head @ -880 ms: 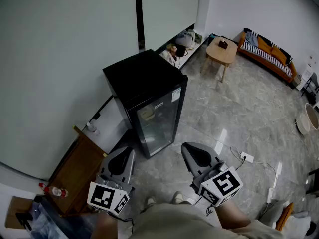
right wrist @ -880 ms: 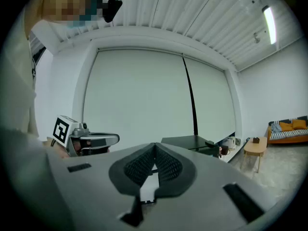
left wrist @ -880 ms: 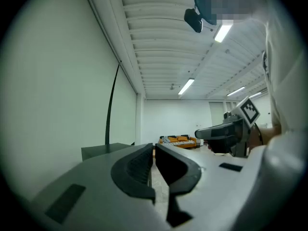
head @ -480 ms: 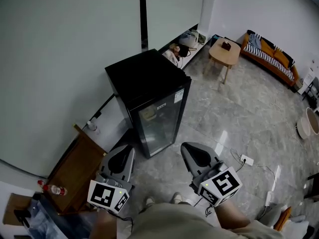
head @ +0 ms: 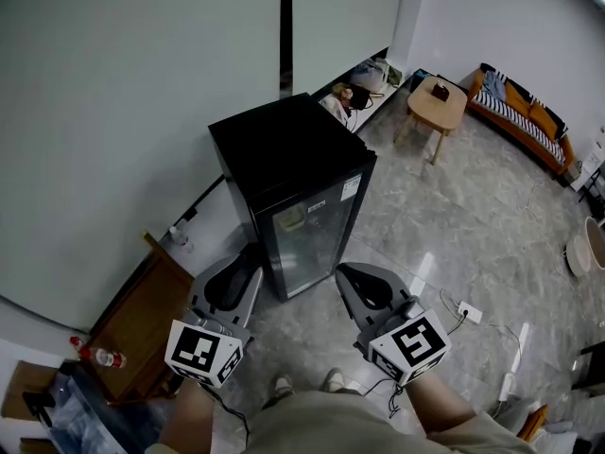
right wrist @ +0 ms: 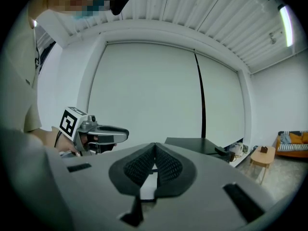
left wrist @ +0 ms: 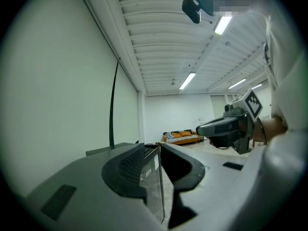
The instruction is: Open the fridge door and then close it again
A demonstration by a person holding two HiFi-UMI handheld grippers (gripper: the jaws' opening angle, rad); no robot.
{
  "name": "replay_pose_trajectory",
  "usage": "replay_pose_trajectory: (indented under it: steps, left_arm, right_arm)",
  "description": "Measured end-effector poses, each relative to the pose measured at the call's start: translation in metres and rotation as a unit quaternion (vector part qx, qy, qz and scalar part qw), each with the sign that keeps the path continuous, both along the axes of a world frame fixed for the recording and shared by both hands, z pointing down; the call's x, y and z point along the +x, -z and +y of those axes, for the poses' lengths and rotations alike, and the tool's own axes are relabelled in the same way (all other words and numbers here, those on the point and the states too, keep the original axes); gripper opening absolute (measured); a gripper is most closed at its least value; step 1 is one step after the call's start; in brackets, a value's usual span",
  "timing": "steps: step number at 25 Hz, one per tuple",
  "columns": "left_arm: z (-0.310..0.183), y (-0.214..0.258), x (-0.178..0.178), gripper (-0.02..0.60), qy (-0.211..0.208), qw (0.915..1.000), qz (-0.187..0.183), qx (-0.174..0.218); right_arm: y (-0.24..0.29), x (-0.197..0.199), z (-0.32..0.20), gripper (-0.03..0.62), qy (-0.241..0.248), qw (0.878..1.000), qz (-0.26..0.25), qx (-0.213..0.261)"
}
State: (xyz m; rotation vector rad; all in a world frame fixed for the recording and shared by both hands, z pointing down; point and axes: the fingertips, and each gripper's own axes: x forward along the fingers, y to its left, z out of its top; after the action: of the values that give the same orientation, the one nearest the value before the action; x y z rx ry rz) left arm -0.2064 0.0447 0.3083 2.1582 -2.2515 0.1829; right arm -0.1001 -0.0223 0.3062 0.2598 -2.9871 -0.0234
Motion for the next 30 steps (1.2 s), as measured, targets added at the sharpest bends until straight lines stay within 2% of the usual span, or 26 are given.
replay_pose_trajectory:
  steps: [7, 13, 18, 24, 28, 30]
  left_arm:
    - [-0.027, -0.001, -0.033, 0.147, -0.022, 0.9991, -0.037, 0.003]
    - [-0.045, -0.015, -0.074, 0.181, -0.025, 0.9994, -0.022, -0.004]
    - [-0.062, -0.034, -0.093, 0.225, -0.034, 0.9992, -0.011, -0.018]
    - [-0.08, -0.061, -0.115, 0.227, -0.029, 0.9993, 0.0, -0.025]
    - [-0.092, -0.083, -0.129, 0.236, -0.025, 0.9991, 0.013, -0.032]
    - [-0.098, -0.096, -0.131, 0.236, -0.032, 0.9984, 0.016, -0.043]
  right_arm:
    - [-0.011, -0.031, -0.009, -0.003, 0.008, 1.0, -0.002, -0.018]
    - [-0.023, -0.059, -0.018, -0.003, 0.009, 1.0, 0.0, -0.027]
    - [-0.032, -0.078, -0.028, -0.003, 0.006, 1.0, 0.009, -0.028]
    - [-0.05, -0.103, -0.039, -0.003, 0.004, 0.999, 0.018, -0.04]
    - [-0.055, -0.117, -0.046, -0.003, 0.007, 0.997, 0.008, -0.075]
    - [-0.059, -0.123, -0.049, -0.003, 0.006, 0.997, 0.009, -0.078]
